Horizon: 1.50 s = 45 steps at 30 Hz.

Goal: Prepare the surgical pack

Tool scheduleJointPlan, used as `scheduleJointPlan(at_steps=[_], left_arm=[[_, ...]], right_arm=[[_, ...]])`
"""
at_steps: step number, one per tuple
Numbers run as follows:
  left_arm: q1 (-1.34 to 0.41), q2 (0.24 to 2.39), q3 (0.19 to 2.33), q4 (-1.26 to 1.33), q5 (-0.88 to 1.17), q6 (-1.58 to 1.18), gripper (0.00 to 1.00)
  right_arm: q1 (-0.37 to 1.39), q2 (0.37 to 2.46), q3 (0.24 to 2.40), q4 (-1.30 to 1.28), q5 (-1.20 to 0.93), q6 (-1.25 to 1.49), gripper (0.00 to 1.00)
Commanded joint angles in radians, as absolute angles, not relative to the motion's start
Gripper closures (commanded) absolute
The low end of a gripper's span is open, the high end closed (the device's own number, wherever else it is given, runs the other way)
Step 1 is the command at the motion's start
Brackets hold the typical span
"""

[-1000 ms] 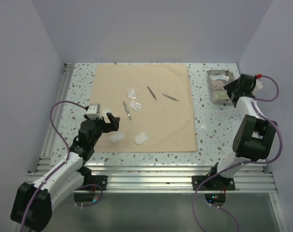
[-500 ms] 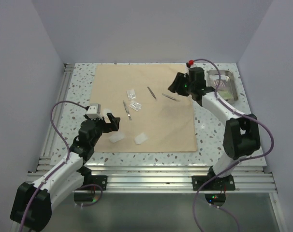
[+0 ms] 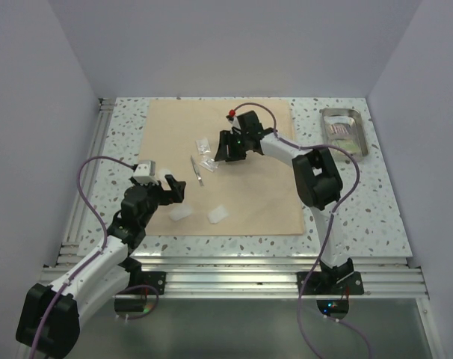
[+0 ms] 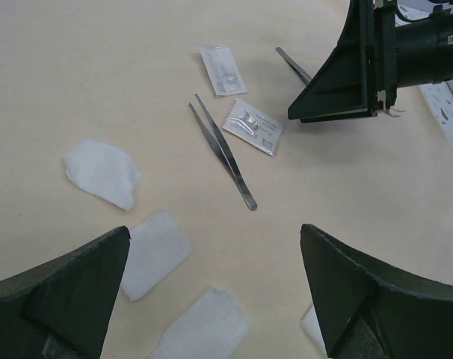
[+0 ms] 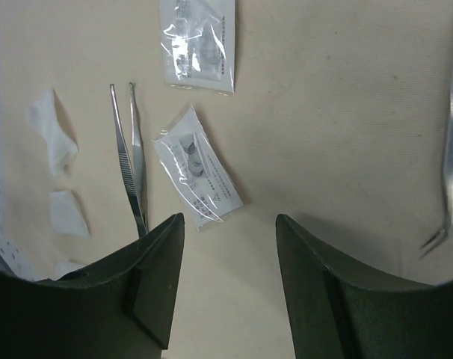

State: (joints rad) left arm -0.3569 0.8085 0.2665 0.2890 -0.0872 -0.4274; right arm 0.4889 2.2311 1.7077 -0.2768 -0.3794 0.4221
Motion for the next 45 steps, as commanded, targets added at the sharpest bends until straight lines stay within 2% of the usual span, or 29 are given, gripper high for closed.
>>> scheduleJointPlan(at_steps=[1,5,9,19,25,26,29,40,45], left_arm=[[-0.367,0.799,0.296,0.302,-0.107,-0.417,0.00],[-0.367,0.799,0.299,0.301,-0.107,-0.417,0.00],[-0.367,0.798,0.301,0.296,-0.112,-0.416,0.00],[-0.367,0.798,0.305,0.290,-0.112,-0.416,0.00],[-0.367,0.802,0.305,0.290,-0.112,-0.416,0.00],[-0.367,0.801,0.307,0.290,-0.113,-0.416,0.00],[-0.367,0.801,0.305,0.288,-0.113,-0.414,0.00],[-0.367,0.807,0.307,0.291,-0.107,-0.414,0.00],[-0.368,0.805,0.307,0.291,-0.107,-0.414,0.00]], right_arm=[[0.491,2.267,1.786,-0.290,-0.479,0.420,0.44],[0.505,2.301,1.796,-0.282,-0.485,0.433,0.45],[0.509,2.324,1.793,-0.267,-0.505,0.452,0.51],[0.520,2.361,1.799,-0.253,-0.531,0.466,0.58],[0.520,2.364,1.790,-0.230,-0.534,0.483,0.75],[0.519,2.361,1.787,-0.227,-0.537,0.492,0.86],[0.512,2.309,1.734,-0.154,-0.528,0.528,1.00],[0.368,1.953,1.363,0.123,-0.538,0.632,1.00],[0.313,1.847,1.325,0.011,-0.526,0.562,1.00]])
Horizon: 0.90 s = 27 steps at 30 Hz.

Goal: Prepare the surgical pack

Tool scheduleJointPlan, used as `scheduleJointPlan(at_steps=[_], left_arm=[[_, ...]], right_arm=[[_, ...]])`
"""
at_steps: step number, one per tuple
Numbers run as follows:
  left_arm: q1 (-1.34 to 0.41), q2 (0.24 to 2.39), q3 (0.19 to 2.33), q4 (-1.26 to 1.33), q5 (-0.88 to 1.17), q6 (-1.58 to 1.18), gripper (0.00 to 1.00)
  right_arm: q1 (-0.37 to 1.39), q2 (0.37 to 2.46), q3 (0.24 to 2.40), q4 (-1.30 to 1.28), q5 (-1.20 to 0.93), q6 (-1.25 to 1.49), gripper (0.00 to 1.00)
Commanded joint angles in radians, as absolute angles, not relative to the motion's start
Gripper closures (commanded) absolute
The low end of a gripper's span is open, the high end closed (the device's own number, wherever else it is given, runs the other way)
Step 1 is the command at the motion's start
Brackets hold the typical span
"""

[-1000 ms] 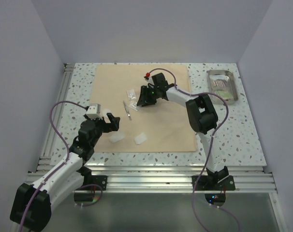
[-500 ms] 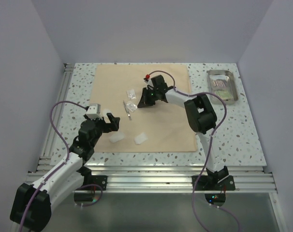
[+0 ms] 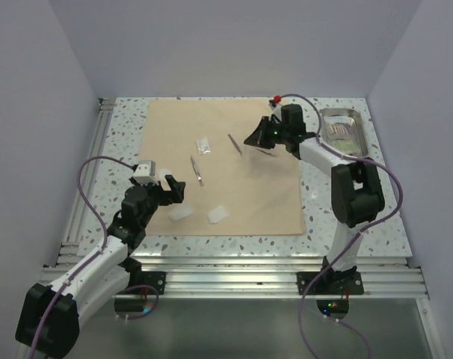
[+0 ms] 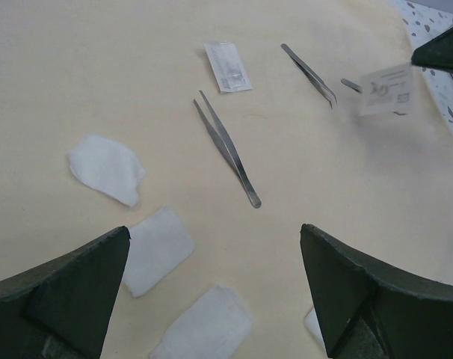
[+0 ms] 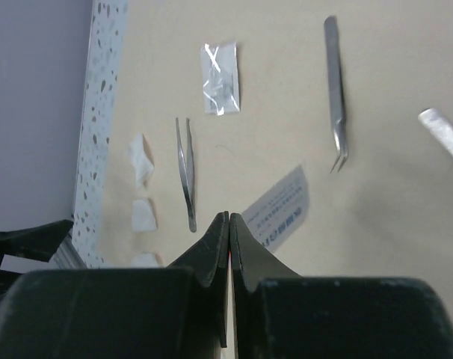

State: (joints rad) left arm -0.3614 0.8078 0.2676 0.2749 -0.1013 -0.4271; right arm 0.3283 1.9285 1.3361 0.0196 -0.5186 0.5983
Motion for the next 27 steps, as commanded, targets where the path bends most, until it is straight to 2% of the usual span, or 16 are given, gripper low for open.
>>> scheduleJointPlan(at_steps=[1,12,15,16,18,23,27], left_arm=[[-0.368,0.804,0.307,0.291,-0.107,-0.414,0.00],[-0.368,0.807,0.307,0.295,-0.104,-0.416,0.00],[-0.370,0.808,0.307,0.296,-0.104,-0.416,0.00],[-0.370,0.810,0.307,0.298,-0.104,-0.416,0.00],[-0.370,0.808,0.307,0.298,-0.104,-0.416,0.00],[-0.370,0.807,0.307,0.296,-0.107,-0.414,0.00],[-0.370,0.810,0.305,0.296,-0.106,-0.414,0.00]], right_arm=[[0.311,1.839,1.322,-0.052,-0.511,0.545,1.00],[0.311,1.658,1.091,-0.133,-0.427,0.474,1.00],[0.310,1.632,1.086,-0.199,-0.311,0.436,0.77],[0.310,1.628,1.088,-0.212,-0.279,0.430,0.62],[0.302,1.628,1.088,-0.210,-0.221,0.442,0.50],[0.272,1.689,1.081,-0.132,-0.187,0.572,0.46],[0.252,1.768,1.054,0.025,-0.201,0.725,0.45]])
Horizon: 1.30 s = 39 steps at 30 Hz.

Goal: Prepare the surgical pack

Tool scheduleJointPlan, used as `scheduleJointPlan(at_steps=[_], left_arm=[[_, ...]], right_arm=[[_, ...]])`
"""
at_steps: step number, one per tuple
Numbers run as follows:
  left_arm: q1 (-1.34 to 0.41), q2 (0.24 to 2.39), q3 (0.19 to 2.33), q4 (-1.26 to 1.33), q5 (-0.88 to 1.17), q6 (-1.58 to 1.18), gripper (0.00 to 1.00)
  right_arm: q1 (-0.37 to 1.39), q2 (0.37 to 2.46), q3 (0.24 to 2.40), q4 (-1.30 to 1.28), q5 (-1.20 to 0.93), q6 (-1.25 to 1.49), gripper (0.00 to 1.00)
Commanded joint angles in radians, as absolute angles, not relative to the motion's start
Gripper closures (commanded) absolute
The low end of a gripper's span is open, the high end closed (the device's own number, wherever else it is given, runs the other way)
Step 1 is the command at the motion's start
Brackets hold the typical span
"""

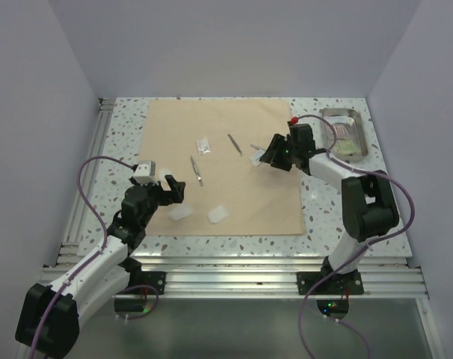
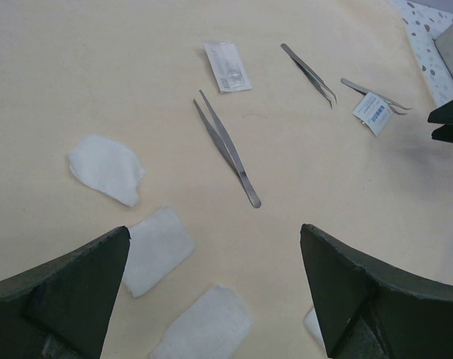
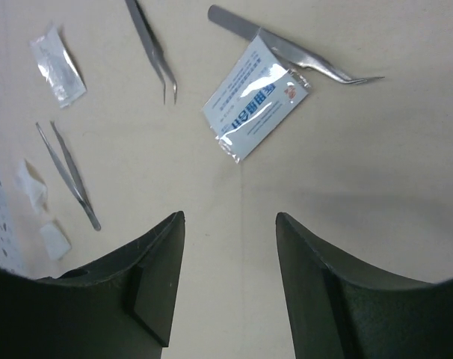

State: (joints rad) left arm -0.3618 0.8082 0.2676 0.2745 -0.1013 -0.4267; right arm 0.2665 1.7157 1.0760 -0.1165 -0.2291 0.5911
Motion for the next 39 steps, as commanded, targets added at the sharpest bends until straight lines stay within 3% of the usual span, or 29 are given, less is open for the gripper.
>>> scheduleJointPlan(at_steps=[1,13,23,28,35,39], left_arm=[[-0.371,0.811,0.307,0.298,-0.107,-0.413,0.00],[-0.373,0.810,0.307,0.298,-0.104,-0.414,0.00],[-0.374,0.807,0.307,0.293,-0.115,-0.411,0.00],[-0.374,0.807,0.307,0.293,-0.115,-0.411,0.00],[-0.376,0.808,0.305,0.293,-0.121,-0.411,0.00],[-0.376,0.804,0.305,0.291,-0.124,-0.408,0.00]], right_arm=[[0.250,1.781,1.052,0.049,-0.201,0.777,0.44],[0.324,1.864,1.132,0.018,0.014,1.006,0.32],[0.330,1.928,1.123,0.075,0.083,1.127,0.33],[0.336,1.980,1.216,-0.048,0.127,1.161,0.34],[0.337,2.003,1.138,0.063,0.133,1.233,0.36],[0.337,2.029,1.176,0.020,0.147,1.207,0.44]])
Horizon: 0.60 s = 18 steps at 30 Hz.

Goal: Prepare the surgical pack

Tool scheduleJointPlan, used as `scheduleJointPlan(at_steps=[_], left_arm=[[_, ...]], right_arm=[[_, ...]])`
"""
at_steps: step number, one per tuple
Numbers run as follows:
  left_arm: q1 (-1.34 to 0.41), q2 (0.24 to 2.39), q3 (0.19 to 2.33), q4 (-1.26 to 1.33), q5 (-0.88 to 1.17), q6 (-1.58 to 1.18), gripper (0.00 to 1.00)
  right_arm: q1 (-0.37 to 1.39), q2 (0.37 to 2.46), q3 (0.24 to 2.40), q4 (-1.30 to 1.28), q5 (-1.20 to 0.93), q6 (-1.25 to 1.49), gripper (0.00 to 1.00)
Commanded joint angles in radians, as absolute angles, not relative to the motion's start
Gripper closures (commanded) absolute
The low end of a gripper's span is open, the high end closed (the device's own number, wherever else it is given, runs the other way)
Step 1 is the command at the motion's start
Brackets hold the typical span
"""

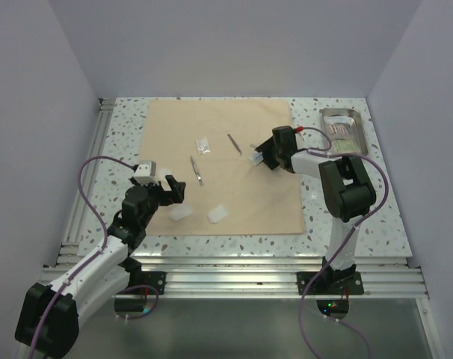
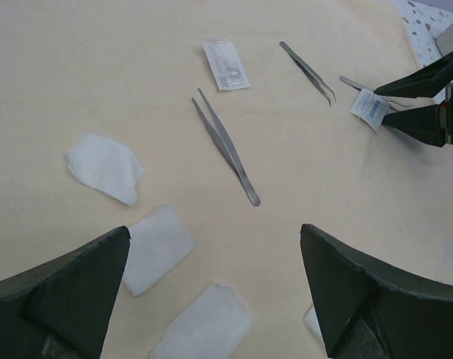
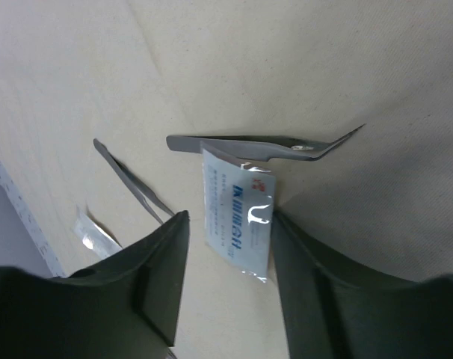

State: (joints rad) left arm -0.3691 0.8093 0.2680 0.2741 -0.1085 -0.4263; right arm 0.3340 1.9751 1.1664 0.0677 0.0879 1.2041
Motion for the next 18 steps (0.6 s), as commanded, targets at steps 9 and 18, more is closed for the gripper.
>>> scheduleJointPlan(at_steps=[9,18], left_arm=[[-0.376,0.802,0.304,0.293,-0.123,-0.408,0.00],[-0.376,0.802,0.304,0.293,-0.123,-0.405,0.00]], right_arm=[[0.341,2.005,1.077,0.188,0.173,1.201,0.92],[0.324,1.976,0.976,0.483,0.084,1.138,1.00]])
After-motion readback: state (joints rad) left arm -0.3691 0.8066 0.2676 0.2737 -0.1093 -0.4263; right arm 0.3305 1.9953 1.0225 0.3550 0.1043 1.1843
